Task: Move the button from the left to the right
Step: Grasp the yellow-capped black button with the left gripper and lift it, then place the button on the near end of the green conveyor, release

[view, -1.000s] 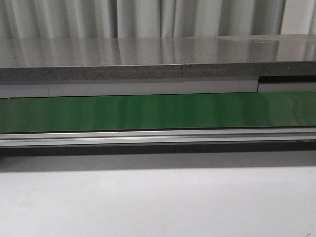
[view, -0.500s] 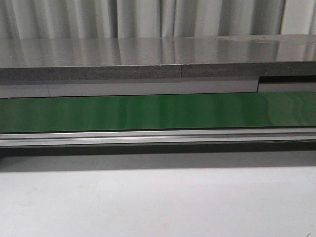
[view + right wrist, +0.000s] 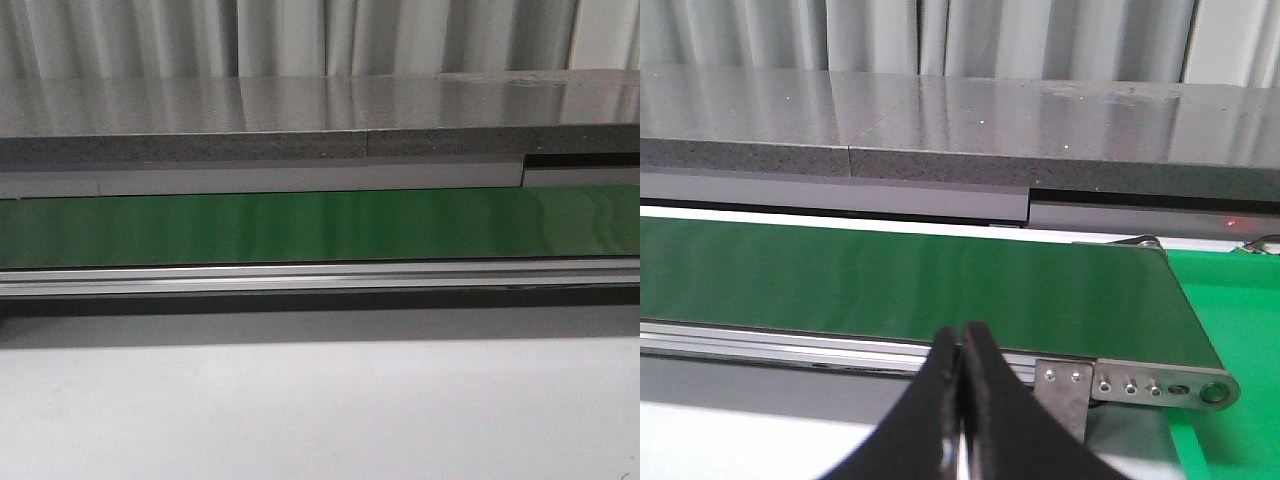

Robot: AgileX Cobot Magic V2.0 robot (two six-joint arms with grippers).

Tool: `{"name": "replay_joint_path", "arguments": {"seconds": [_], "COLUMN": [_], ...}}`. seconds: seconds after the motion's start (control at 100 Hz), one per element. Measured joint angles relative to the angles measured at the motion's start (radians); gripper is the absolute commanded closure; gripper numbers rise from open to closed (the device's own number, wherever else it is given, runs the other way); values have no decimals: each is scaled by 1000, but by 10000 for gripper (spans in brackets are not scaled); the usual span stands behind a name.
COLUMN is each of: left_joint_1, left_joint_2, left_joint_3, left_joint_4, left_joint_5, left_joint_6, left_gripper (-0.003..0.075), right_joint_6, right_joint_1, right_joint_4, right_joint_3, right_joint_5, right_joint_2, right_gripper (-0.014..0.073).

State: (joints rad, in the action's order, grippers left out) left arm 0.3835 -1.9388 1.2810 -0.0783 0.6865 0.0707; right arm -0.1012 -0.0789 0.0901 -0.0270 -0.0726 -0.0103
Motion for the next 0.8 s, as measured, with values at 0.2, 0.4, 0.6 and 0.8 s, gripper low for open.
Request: {"name": "replay_joint_path", "arguments": {"seconds": [0.2,0.4,0.6,0.8], "left_joint_1": [-4,-65,-167,-231], "left_joint_2": [156,281,292,260], "left_joint_3": [0,0,-11,-35], "left_joint_4": [-15,-17,-22,-24], "left_joint_5": [23,60,91,99], "left_joint_6": [0,19,32,35], "left_gripper": [740,740,740,740], "right_joint_6": [0,0,0,0], "right_joint_1": [0,0,0,0], "right_joint_4": [0,0,0,0], "right_joint_3": [0,0,0,0], "right_joint_5": [0,0,0,0], "right_joint_2": [0,0,0,0], "right_gripper": [661,661,661,661]}}
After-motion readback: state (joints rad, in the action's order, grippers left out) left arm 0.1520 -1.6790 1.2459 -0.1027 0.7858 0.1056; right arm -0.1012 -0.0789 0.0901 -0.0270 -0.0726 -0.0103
